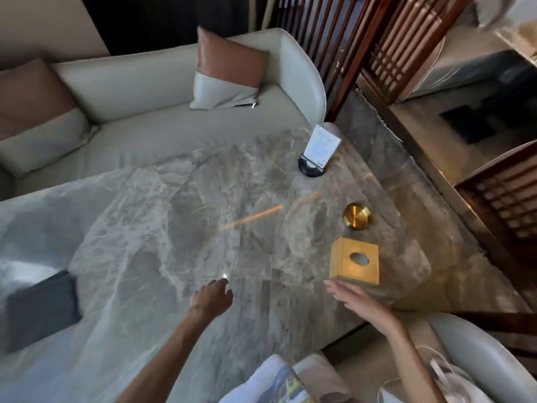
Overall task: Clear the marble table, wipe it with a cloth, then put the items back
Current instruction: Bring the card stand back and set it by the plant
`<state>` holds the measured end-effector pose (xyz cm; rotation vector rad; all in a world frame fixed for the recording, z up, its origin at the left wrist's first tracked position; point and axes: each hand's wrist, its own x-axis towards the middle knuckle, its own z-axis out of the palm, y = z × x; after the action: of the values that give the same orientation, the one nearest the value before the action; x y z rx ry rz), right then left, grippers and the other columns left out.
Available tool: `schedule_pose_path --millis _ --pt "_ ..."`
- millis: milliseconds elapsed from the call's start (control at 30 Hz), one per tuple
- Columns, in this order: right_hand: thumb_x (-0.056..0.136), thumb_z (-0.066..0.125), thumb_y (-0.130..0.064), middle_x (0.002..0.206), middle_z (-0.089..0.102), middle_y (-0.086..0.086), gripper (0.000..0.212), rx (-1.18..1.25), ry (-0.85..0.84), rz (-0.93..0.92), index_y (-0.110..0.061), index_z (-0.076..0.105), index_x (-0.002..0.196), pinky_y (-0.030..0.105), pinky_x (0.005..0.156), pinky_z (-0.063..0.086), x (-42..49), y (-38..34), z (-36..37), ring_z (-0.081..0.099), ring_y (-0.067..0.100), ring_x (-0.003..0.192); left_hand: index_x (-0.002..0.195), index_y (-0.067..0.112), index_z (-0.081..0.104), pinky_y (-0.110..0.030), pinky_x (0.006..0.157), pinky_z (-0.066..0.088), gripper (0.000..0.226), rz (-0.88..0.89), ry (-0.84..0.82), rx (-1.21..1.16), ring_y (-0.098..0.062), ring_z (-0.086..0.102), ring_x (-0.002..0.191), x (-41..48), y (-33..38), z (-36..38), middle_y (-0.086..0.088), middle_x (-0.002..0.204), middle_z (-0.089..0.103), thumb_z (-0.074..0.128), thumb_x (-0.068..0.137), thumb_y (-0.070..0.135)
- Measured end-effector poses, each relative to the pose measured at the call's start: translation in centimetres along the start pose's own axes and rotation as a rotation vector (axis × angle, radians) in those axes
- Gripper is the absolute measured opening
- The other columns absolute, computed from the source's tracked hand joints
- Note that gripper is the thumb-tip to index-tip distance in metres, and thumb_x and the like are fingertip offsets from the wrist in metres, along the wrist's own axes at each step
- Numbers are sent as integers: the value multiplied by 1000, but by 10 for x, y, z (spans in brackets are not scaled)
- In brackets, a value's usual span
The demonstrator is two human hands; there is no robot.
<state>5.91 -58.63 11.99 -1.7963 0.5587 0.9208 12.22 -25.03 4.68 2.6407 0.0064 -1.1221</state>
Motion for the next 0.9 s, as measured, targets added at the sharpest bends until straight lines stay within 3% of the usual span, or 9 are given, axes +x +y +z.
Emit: schedule_pose_path --millis 167,233,300,400,500,567,667,800,900 --pt "96 50 -36 128 64 0 39 60 168 -117 -18 57 130 18 83 51 73 -84 -144 67 1 95 137 20 46 -39 102 42 45 -49 22 -166 -33 54 124 107 94 -57 -15 136 55 46 93 30" --pt "93 56 -38 134 60 5 44 -10 261 -206 -20 54 133 23 89 48 126 -134 -194 63 6 102 134 11 48 -38 102 44 44 -75 69 -355 -36 55 122 162 137 -81 -19 132 57 49 92 22" --pt "82 64 -54 140 55 5 70 -87 322 -294 -21 46 141 29 105 42 177 -177 -231 57 11 119 131 5 51 -37 99 47 42 -101 83 -568 -36 57 117 217 181 -103 -18 126 60 51 90 15" --pt "72 61 -71 151 41 1 93 -214 365 -326 -29 30 149 41 117 31 236 -230 -262 40 15 139 127 -3 49 -38 74 49 43 -126 86 -860 -32 61 77 296 239 -120 -19 88 63 54 86 10" --pt "69 56 -78 150 43 -7 93 -336 285 -359 -31 34 147 40 117 32 278 -259 -269 40 12 138 129 10 46 -43 93 48 54 -198 73 -1088 -24 54 91 324 293 -141 -15 108 59 52 77 26" --pt "68 54 -79 142 53 -9 85 -384 213 -369 -34 44 140 39 111 40 298 -262 -267 52 12 129 116 17 48 -34 85 44 40 -224 52 -1134 -20 46 90 336 316 -145 -5 101 52 52 77 24" --pt "74 52 -67 105 72 -7 53 -534 194 -412 -31 61 112 39 90 53 311 -257 -266 66 17 97 99 9 58 -31 72 37 44 -238 78 -1154 -22 46 78 350 334 -136 -7 81 54 40 60 17" --pt "87 49 -33 87 70 3 21 -563 267 -488 -21 62 98 38 75 50 313 -251 -263 64 27 83 93 9 67 -31 67 40 46 -257 76 -1279 -20 46 73 358 333 -125 -5 78 57 36 59 3" --pt "88 46 -24 78 67 10 15 -597 288 -471 -13 56 86 39 68 49 312 -254 -260 60 34 78 77 18 61 -32 72 44 35 -261 16 -1337 -15 45 69 345 333 -134 -3 73 51 38 73 -9"
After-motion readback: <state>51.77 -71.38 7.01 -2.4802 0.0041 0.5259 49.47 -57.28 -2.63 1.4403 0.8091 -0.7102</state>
